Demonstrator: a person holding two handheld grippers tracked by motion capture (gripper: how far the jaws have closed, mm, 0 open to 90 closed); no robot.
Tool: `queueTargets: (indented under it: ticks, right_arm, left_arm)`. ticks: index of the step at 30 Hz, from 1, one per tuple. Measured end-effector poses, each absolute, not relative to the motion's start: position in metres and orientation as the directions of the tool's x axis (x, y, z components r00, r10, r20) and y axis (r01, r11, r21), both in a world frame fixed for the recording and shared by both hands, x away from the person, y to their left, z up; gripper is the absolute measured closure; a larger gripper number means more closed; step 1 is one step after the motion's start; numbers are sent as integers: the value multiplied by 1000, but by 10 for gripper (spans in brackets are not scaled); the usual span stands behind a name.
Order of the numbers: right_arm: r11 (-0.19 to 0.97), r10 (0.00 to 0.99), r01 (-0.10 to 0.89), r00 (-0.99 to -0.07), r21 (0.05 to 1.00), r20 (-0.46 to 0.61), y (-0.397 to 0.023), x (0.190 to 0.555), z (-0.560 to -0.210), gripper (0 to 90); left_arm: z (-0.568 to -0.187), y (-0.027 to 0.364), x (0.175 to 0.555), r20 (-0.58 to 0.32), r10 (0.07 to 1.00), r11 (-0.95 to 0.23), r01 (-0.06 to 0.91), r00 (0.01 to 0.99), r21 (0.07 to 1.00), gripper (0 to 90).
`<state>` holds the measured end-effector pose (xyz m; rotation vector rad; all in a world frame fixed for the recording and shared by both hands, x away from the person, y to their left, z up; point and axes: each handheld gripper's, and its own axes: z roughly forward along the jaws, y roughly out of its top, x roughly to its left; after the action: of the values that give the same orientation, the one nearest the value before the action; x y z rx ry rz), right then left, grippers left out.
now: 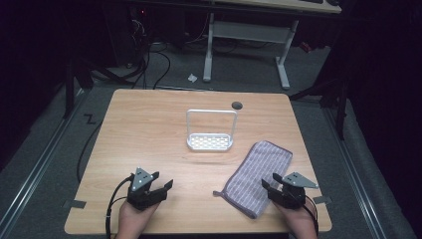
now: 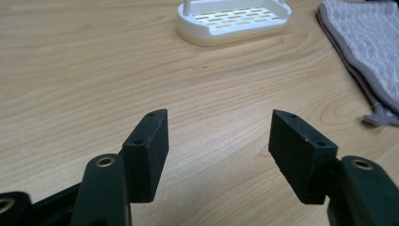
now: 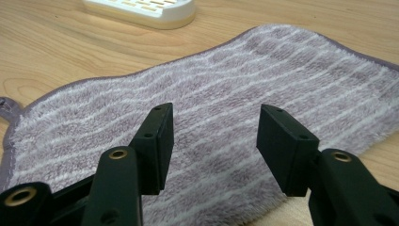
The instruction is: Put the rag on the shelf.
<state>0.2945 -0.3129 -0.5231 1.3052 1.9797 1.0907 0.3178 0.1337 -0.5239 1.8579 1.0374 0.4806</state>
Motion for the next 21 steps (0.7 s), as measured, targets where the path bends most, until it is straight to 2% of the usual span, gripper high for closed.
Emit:
queueTargets:
  ticks: [2, 5, 7, 11, 12, 13, 16, 19, 20, 21]
  right_arm:
    - [213, 917, 491, -398, 844, 1, -314, 294, -524, 481]
    - [213, 917, 487, -400, 847, -1, -315, 294, -525, 485]
    - [211, 916, 497, -400, 842, 6, -315, 296, -527, 502]
    - [212, 917, 500, -399, 840, 7, -312, 300, -527, 545]
    - [212, 917, 500, -399, 840, 7, -312, 300, -527, 545]
    - [175, 916, 517, -398, 838, 54, -310, 308, -525, 552]
    - [214, 916, 513, -402, 832, 12, -302, 325, -515, 618]
    - [242, 925, 558, -380, 794, -16, -301, 347, -519, 777]
    - [242, 925, 558, -380, 794, -16, -301, 347, -519, 777]
    - [246, 932, 590, -363, 769, -19, -302, 354, -524, 849]
  left_arm:
    - [-524, 133, 319, -95, 816, -218, 455, 571, 864, 398]
    - [-521, 130, 331, -166, 795, -157, 462, 584, 873, 433]
    - [-516, 123, 344, -131, 799, -182, 444, 587, 877, 446]
    - [-523, 116, 342, -33, 809, -280, 433, 587, 857, 483]
    - [-523, 116, 342, -33, 809, -280, 433, 587, 857, 495]
    - [-526, 118, 339, -12, 824, -282, 429, 567, 858, 500]
    - [-527, 124, 339, -108, 819, -211, 470, 564, 857, 514]
    - [-528, 123, 336, -100, 805, -230, 463, 584, 856, 554]
    - [-528, 123, 336, -100, 805, -230, 463, 584, 856, 590]
    - [-528, 121, 335, -88, 799, -249, 460, 595, 853, 590]
